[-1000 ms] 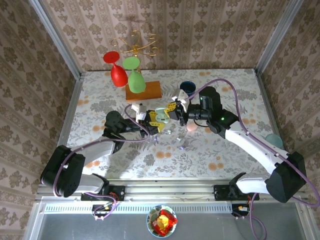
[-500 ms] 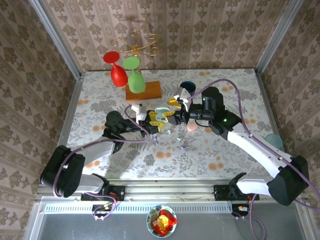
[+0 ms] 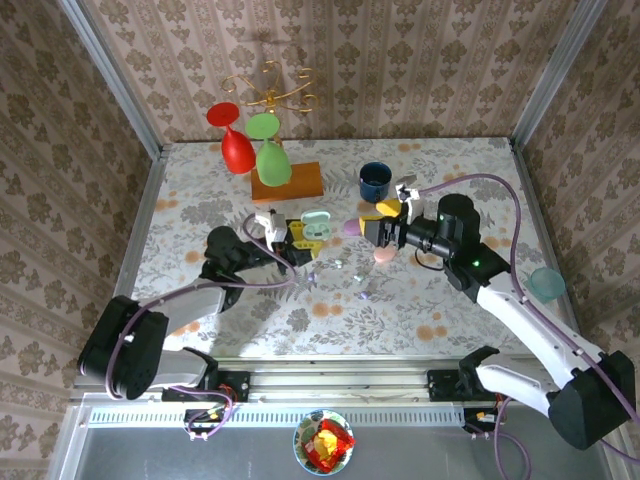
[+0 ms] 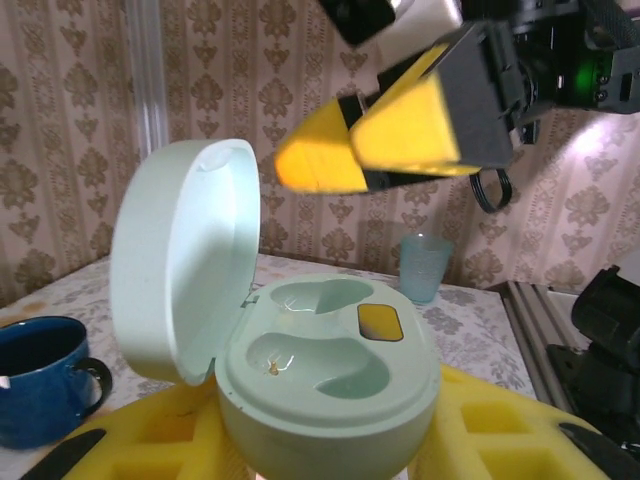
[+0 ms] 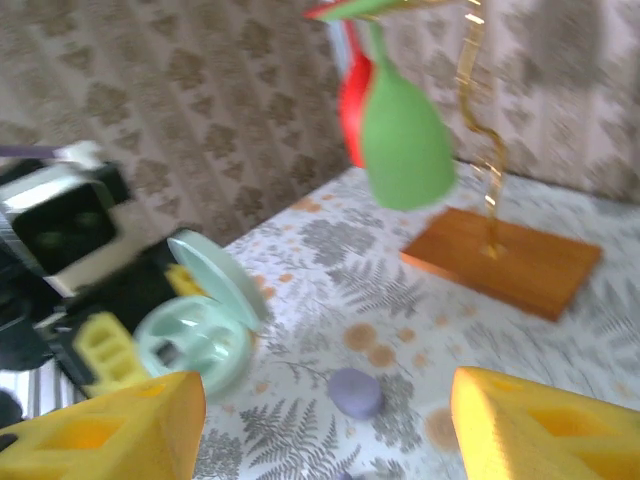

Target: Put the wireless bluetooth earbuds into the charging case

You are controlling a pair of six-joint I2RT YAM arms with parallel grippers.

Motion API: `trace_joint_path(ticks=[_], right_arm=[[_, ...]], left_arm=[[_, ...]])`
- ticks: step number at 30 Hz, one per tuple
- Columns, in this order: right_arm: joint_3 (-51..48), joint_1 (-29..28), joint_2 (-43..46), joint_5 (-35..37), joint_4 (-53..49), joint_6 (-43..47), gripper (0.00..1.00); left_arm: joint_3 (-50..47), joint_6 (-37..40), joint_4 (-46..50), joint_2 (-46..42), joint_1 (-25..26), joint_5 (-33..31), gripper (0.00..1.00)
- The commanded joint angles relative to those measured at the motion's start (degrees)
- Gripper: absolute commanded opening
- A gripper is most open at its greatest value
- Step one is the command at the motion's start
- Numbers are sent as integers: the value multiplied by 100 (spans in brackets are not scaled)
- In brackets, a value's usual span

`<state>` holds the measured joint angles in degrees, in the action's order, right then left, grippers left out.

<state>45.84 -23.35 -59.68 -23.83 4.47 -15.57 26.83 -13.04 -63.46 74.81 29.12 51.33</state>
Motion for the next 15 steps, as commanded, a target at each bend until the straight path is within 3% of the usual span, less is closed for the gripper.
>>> trace_joint_path(ticks=[1, 6, 15], right_arm=[[-82, 45, -111, 451, -751, -725, 67], [-21, 42, -923, 8, -1424, -1060, 60], [199, -192, -2409, -231, -1356, -1511, 51]], left_arm=[[-125, 205, -185, -216, -64, -174, 37], [-185, 223, -108, -352, -82, -167, 37], [-299, 401, -65, -423, -91, -237, 37]])
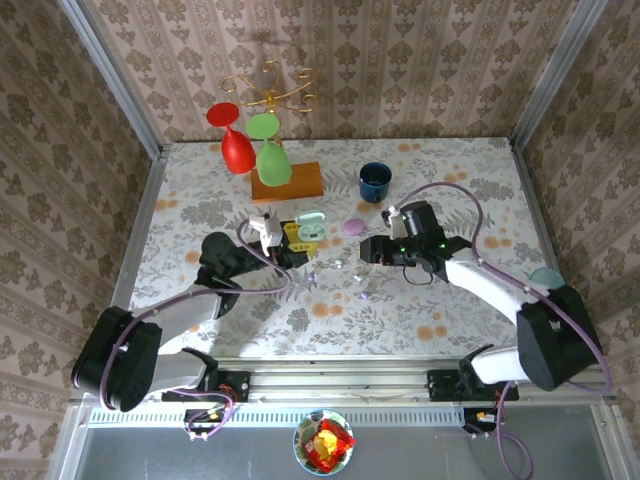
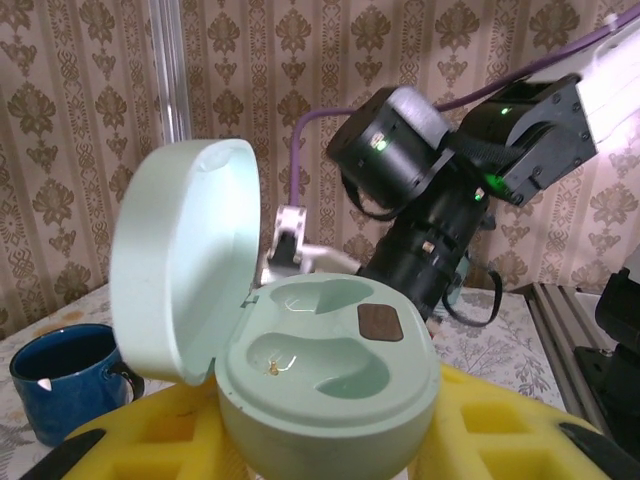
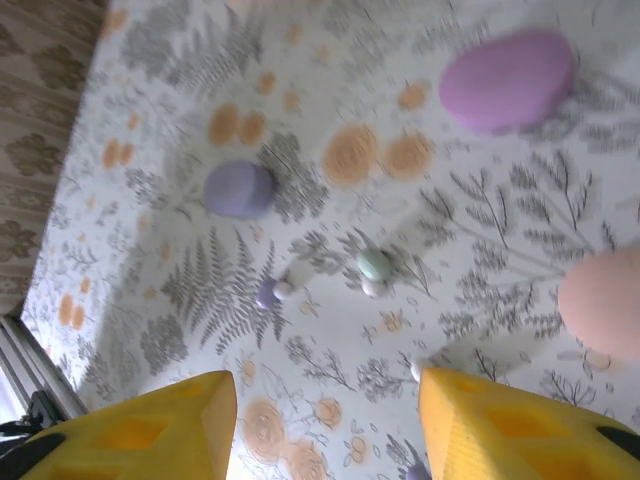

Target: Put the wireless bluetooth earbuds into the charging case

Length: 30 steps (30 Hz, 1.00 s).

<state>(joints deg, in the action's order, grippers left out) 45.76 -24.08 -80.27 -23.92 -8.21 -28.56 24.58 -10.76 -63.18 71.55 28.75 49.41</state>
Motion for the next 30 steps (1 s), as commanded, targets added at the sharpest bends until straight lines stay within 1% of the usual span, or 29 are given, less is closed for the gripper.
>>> trace_joint_path(ticks=[1, 5, 9, 12, 18, 24, 30], right_arm=[[253, -164, -491, -278, -27, -176, 51], [754, -229, -1231, -550, -326, 342, 51], [1286, -229, -1897, -660, -552, 713, 51], [1648, -229, -2356, -776, -568, 782, 51], [2133, -238, -2982, -921, -571, 893, 51], [2454, -238, -3392, -1091, -646, 1037, 51], [2292, -238, -3377, -1348, -672, 1167, 51]], left_arm=[[-76, 192, -108, -97, -61, -34, 37], [-94, 268, -63, -132, -110, 0, 37], [-120, 277, -73, -175, -124, 6, 37], [-137, 275, -63, -194, -131, 40, 37], [-203, 249, -89, -209, -133, 101, 37], [-200, 257, -67, -194, -138, 129, 37], [-133, 285, 63, -216, -147, 197, 37]])
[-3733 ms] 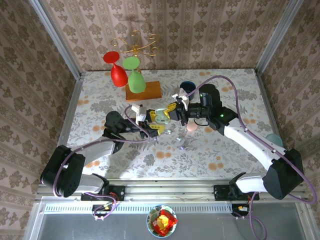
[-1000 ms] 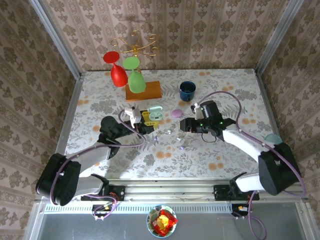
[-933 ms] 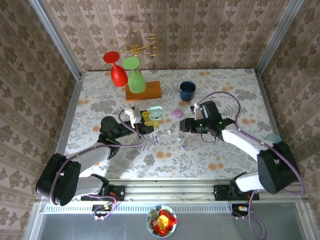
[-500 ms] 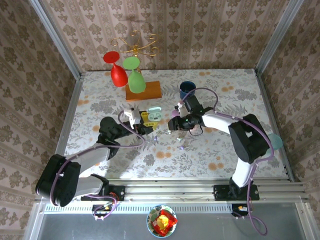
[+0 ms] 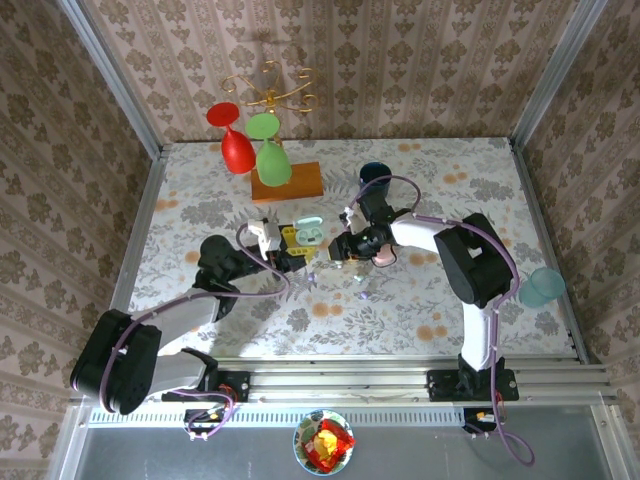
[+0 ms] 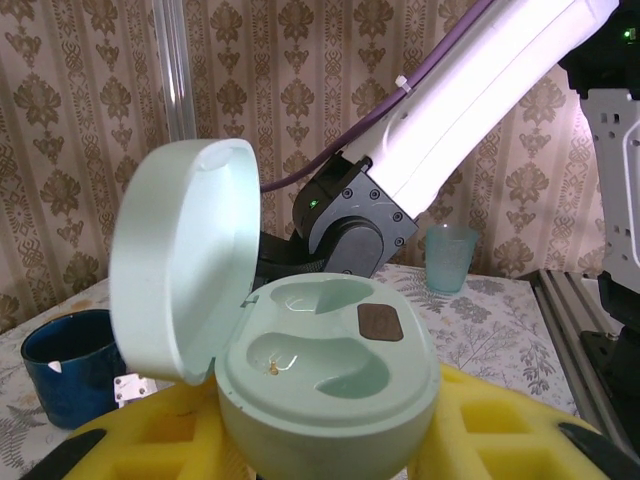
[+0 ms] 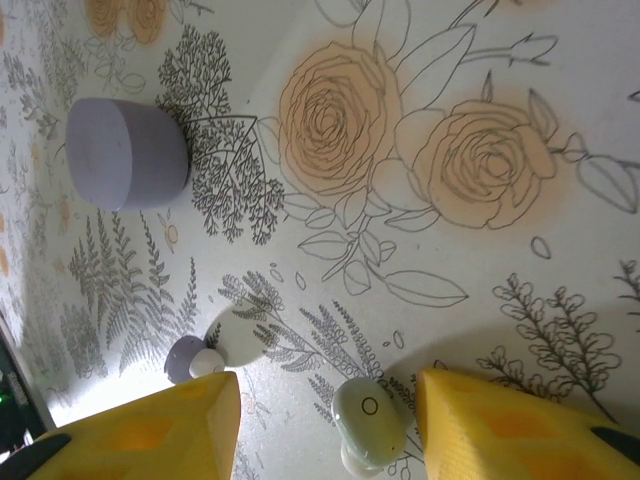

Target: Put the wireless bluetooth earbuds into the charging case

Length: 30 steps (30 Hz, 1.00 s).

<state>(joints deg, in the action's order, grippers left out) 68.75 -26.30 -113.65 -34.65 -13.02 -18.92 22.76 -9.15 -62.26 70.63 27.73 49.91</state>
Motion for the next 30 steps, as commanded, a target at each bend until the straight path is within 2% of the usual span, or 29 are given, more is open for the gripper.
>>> trace_joint_path(ticks=[1, 8, 18, 30], right_arm=[[-45, -16, -23, -272, -193, 205, 50], [-169, -15, -42, -180, -179, 192, 45], [-62, -15, -191, -35, -263, 111, 26], [132, -103, -243, 223, -471, 227, 34]], left_arm=[[53, 132, -10, -127, -40, 145, 37], [105, 127, 25, -129, -40, 211, 37], [132, 171, 125, -146, -50, 223, 37], [132, 220, 152, -95, -59, 209, 37]])
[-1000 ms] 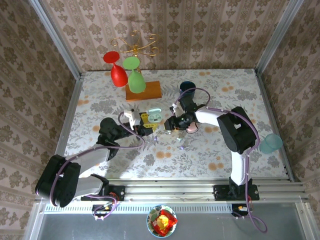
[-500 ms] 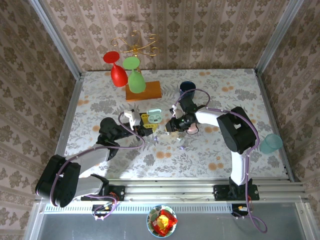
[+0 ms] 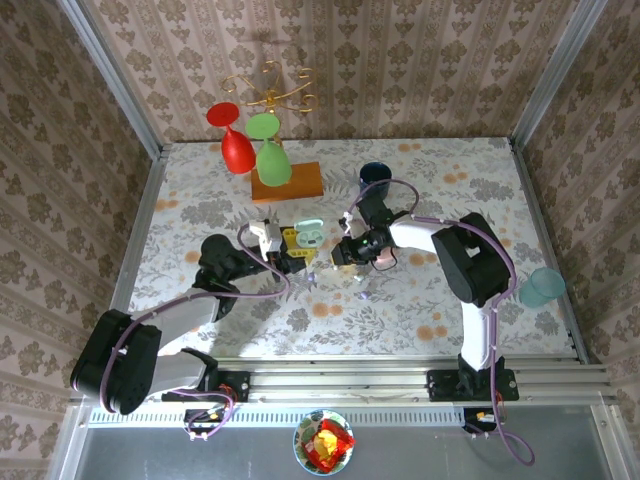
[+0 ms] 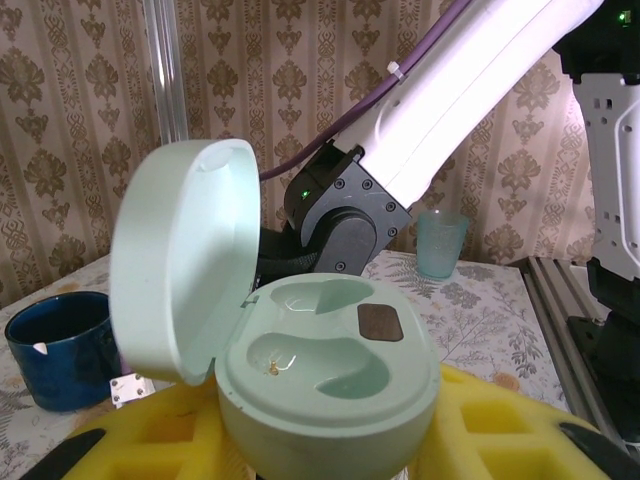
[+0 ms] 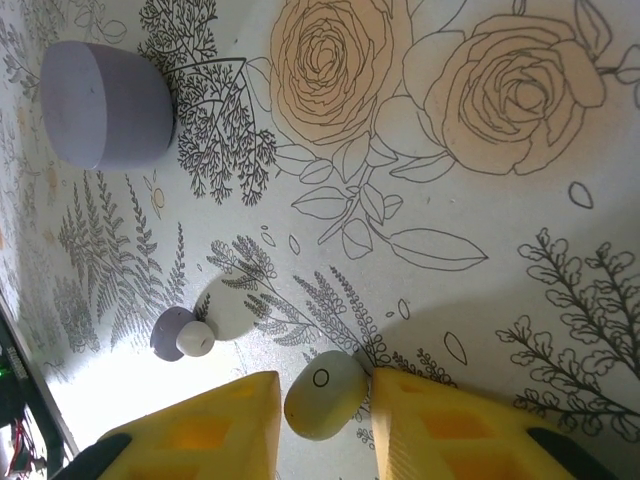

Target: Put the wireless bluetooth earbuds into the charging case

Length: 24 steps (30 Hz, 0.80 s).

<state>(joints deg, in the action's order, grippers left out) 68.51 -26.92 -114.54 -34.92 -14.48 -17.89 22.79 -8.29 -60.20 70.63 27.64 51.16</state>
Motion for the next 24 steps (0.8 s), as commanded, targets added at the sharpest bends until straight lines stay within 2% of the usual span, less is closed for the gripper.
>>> trace_joint_path(ticks=[1, 7, 16, 24], right_arm=[[180, -48, -159, 285, -355, 104, 34], [322, -59, -241, 557, -661, 38, 33], [309, -64, -129, 706, -764, -70, 25], [123, -59, 529, 941, -621, -255, 25]], left_arm=[[134, 135, -56, -93, -53, 85, 37], [114, 164, -44, -84, -57, 87, 38], [130, 219, -59, 11, -74, 77, 38], [119, 454, 199, 74, -92, -372, 37]])
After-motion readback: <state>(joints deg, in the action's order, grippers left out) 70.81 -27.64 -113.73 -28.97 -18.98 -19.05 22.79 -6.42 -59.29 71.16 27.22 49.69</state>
